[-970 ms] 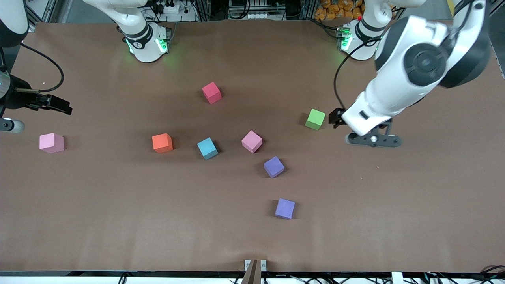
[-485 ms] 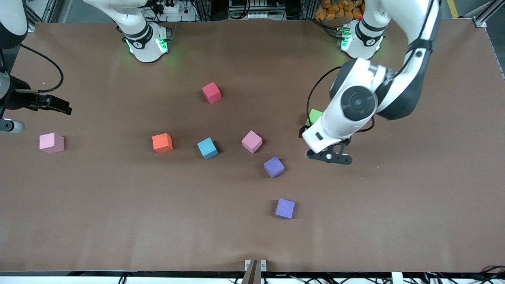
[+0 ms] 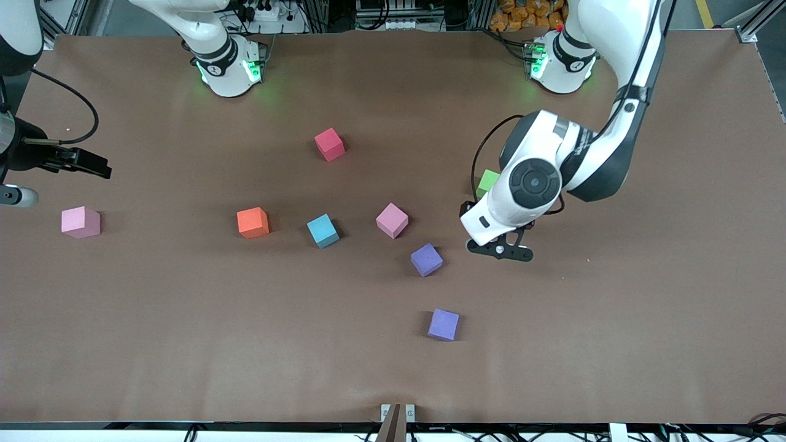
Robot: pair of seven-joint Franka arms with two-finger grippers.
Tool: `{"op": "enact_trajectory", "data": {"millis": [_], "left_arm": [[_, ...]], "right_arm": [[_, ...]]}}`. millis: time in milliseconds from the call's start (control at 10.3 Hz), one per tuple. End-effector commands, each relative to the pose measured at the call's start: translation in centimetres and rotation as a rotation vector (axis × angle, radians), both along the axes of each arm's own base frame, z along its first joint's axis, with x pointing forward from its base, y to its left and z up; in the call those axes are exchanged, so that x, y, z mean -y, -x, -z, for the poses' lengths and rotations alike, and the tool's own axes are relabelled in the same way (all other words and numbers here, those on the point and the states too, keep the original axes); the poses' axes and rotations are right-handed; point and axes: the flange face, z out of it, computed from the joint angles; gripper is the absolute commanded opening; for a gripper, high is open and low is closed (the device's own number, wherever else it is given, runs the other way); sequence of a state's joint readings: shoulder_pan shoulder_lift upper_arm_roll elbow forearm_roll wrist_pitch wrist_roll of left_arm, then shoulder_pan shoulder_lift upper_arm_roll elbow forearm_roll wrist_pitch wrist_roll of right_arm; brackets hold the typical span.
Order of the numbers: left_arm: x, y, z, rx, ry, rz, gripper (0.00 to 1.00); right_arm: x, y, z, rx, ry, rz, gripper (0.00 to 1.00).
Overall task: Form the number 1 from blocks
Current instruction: 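Lower the left gripper and grasp the green cube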
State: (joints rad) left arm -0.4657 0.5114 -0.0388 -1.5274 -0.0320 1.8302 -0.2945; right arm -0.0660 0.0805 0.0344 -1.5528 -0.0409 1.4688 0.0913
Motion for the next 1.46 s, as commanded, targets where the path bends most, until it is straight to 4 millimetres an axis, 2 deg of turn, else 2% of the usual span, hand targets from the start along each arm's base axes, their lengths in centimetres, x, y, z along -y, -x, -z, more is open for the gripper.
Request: {"op": "enact_trajectory", "data": {"millis": [0,291,582,873,1358], "left_arm": [[-1.1,0.7,2.2,-0.059,-0.006,-0.008,1.00],[-2.0,2.7,5.7,-0.140,-0.038,0.032,1.00],[-2.1,4.2,7.9,-0.191,-0.039,0.113,1.00],[-1.6,5.8,11.3,-0.251,-0.070,0.126,1.00],[-1.2,8.2,13.3,-0.307,-0.105,0.138,1.00]], "right_arm": [[0.4,0.1,-0.4,0.003,-0.005,-0.004,1.00],[0.6,0.1,-0.4,0.003,-0.005,-0.004,1.00],[0.7,0.0,-0.2,0.000,-0.007,-0.003,1.00],[0.6,0.0,-0.4,0.006,-0.007,-0.003,1.00],[0.4,0.0,-0.5,0.009,-0.008,-0.007,1.00]]}}
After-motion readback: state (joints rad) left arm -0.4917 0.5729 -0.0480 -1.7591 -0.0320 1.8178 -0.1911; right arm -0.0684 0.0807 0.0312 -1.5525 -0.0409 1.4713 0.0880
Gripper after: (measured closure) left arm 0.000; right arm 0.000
